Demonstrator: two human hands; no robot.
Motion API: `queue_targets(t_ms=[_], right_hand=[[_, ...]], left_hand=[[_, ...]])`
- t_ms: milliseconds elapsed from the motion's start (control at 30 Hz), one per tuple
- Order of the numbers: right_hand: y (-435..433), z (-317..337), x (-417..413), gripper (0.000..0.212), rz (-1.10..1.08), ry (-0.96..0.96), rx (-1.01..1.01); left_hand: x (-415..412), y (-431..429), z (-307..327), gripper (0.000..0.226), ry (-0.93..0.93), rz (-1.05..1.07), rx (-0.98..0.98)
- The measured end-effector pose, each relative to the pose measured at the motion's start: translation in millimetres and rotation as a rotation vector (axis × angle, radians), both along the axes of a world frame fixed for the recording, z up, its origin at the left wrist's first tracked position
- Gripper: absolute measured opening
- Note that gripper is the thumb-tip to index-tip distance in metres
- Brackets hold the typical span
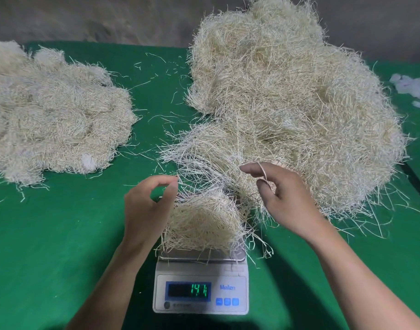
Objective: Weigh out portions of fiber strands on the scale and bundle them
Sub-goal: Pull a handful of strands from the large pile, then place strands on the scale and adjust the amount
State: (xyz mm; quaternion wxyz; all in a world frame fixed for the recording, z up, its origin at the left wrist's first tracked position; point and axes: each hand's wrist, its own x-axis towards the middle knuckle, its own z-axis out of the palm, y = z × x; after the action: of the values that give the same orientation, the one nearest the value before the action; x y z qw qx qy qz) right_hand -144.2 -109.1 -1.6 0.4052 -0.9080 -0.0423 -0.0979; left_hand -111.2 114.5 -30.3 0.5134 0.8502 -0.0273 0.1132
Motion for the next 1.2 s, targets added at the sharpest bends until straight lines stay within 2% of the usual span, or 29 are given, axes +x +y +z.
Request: queue_targets(t_ms=[233,600,767,867,967,1067,1133,1200], right_hand=[[-1,0,-1,0.054,0.012,0.022,-0.038],[-1,-4,1,0.046,0.033,0.066,-0.107],[-1,-14,4,0.045,0.09,0.149,-0.138],[5,-27,7,0.064,0.211,0.235,-0.181],[20,-47,15,0.106,0.322,0.373,-0.26],[38,-74,25,0.127,0.348,0.433,-0.452],[44,-90,29,0.122,0.336,0.446,-0.531],[47,-98,30,0.096,0.297,0.382,-0.534]], left_hand=[[1,-2,0,0.015,-0.014,-0.011,0.0],[3,0,-6,0.012,-0.032,-0.026,0.006],[8,1,-15,0.015,-0.004,-0.031,0.042],[14,3,-26,0.02,0.081,-0.086,0.199],[16,0,-41,0.034,0.194,-0.228,0.392],[12,-4,-49,0.025,0.229,-0.32,0.392],[7,-3,-54,0.026,0.24,-0.33,0.351],[4,-2,-54,0.032,0.227,-0.275,0.273]])
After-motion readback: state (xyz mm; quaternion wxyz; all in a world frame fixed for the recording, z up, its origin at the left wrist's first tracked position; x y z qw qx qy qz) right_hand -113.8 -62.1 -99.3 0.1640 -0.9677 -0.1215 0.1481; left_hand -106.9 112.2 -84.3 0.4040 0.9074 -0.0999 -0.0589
